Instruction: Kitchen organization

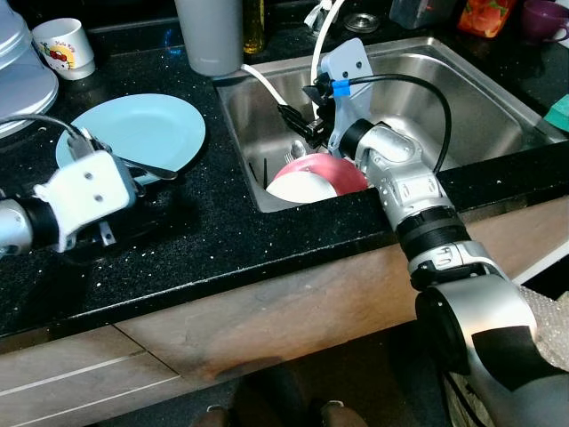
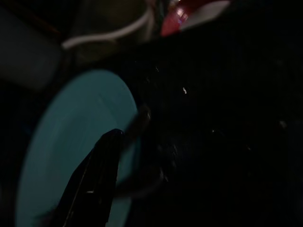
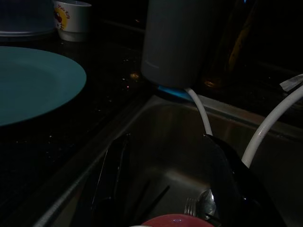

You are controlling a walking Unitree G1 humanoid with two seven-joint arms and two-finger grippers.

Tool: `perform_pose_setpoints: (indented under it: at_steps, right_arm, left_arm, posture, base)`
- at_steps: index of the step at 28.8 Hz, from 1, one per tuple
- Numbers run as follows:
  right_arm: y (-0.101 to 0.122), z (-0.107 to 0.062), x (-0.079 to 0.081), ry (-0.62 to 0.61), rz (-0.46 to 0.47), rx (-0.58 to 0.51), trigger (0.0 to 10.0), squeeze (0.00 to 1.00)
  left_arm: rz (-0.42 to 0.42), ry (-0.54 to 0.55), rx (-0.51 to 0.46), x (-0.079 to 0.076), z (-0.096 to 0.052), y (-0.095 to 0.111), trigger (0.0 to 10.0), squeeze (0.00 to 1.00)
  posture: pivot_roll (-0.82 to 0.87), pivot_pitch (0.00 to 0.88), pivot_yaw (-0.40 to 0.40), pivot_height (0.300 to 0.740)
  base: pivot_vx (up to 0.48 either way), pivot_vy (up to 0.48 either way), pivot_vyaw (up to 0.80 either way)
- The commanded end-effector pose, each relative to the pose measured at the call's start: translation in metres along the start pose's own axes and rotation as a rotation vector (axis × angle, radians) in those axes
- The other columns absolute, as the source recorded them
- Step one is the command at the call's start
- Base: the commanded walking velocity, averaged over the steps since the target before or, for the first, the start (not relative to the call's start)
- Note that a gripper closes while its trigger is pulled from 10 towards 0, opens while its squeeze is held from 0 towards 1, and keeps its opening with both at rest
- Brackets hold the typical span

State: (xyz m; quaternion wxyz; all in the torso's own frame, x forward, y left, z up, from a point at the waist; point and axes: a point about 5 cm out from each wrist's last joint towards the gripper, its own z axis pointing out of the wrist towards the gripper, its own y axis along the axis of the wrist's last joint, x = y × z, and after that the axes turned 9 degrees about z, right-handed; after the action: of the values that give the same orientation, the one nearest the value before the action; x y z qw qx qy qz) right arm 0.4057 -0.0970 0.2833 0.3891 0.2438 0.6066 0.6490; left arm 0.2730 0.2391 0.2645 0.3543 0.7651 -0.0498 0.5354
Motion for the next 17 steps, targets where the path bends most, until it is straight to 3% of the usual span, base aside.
perform_pose_setpoints:
  at_steps: [1, 6, 8, 10, 11, 13, 17]
  right_arm:
    - [0.000, -0.001, 0.001, 0.002, 0.008, -0.003, 10.0, 0.00]
    - [-0.001, -0.001, 0.003, 0.018, 0.009, 0.004, 10.0, 0.00]
    - [-0.004, -0.001, 0.008, 0.078, 0.006, 0.036, 10.0, 0.00]
    - [-0.010, -0.004, 0.020, 0.207, 0.034, 0.089, 10.0, 0.00]
    - [-0.015, -0.008, 0.031, 0.328, 0.041, 0.133, 10.0, 0.00]
    - [-0.022, -0.014, 0.045, 0.449, 0.013, 0.174, 10.0, 0.00]
    - [-0.027, -0.019, 0.055, 0.517, 0.002, 0.202, 10.0, 0.00]
  left_arm:
    - [0.027, 0.019, 0.003, -0.003, 0.004, -0.002, 10.0, 0.00]
    - [0.104, 0.054, 0.025, -0.005, 0.011, -0.006, 10.0, 0.00]
    - [0.124, 0.046, 0.037, -0.008, 0.011, -0.008, 10.0, 0.00]
    - [0.129, 0.044, 0.039, -0.009, 0.011, -0.009, 10.0, 0.00]
    - [0.134, 0.047, 0.040, -0.009, 0.011, -0.010, 10.0, 0.00]
    - [0.139, 0.051, 0.042, -0.008, 0.011, -0.010, 10.0, 0.00]
    - [0.153, 0.059, 0.043, -0.008, 0.011, -0.010, 10.0, 0.00]
  posture:
    - [0.06, 0.164, 0.013, 0.740]
    - [0.06, 0.163, 0.013, 0.740]
    - [0.06, 0.161, 0.014, 0.740]
    - [0.06, 0.159, 0.014, 0.740]
    - [0.06, 0.157, 0.014, 0.740]
    - [0.06, 0.155, 0.013, 0.740]
    - [0.06, 0.151, 0.011, 0.740]
  base:
    - [0.000, 0.000, 0.00]
    - [0.000, 0.000, 0.00]
    - [0.000, 0.000, 0.00]
    - [0.000, 0.000, 0.00]
    - [0.000, 0.000, 0.00]
    - [0.000, 0.000, 0.00]
    - [0.000, 0.000, 0.00]
